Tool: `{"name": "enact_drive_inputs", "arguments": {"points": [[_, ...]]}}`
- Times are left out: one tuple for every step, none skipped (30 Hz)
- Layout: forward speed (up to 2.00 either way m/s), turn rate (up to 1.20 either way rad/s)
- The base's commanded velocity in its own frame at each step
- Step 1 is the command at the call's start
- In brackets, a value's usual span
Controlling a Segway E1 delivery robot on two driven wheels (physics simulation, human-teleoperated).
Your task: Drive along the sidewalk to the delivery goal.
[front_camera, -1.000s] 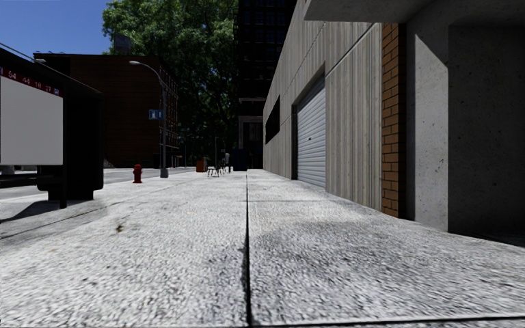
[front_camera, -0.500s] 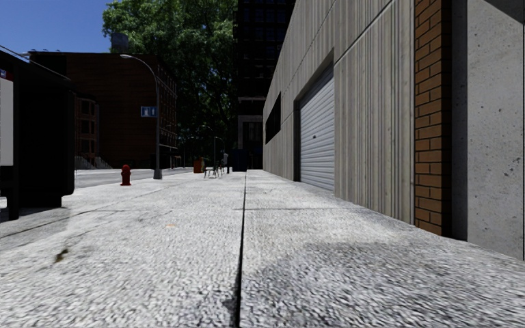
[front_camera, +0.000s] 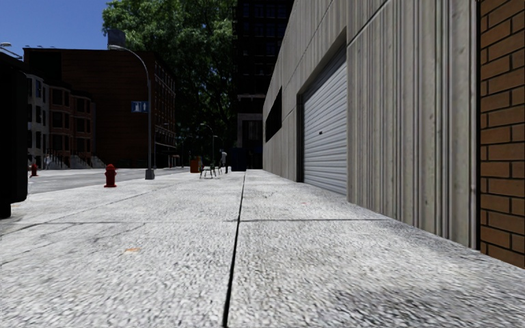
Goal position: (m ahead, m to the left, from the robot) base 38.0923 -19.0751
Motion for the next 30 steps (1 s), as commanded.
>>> {"name": "enact_drive_inputs", "arguments": {"points": [[2.0, 0.0], [2.0, 0.0], [2.0, 0.0], [2.0, 0.0], [2.0, 0.0], [2.0, 0.0], [2.0, 0.0], [2.0, 0.0], [2.0, 0.0], [2.0, 0.0], [2.0, 0.0], [2.0, 0.0], [2.0, 0.0], [2.0, 0.0], [2.0, 0.0], [2.0, 0.0], [2.0, 0.0], [2.0, 0.0], [2.0, 0.0], [2.0, 0.0], [2.0, 0.0], [2.0, 0.0], [2.0, 0.0], [2.0, 0.0], [2.0, 0.0], [2.0, 0.0], [2.0, 0.0], [2.0, 0.0], [2.0, 0.0], [2.0, 0.0]]}}
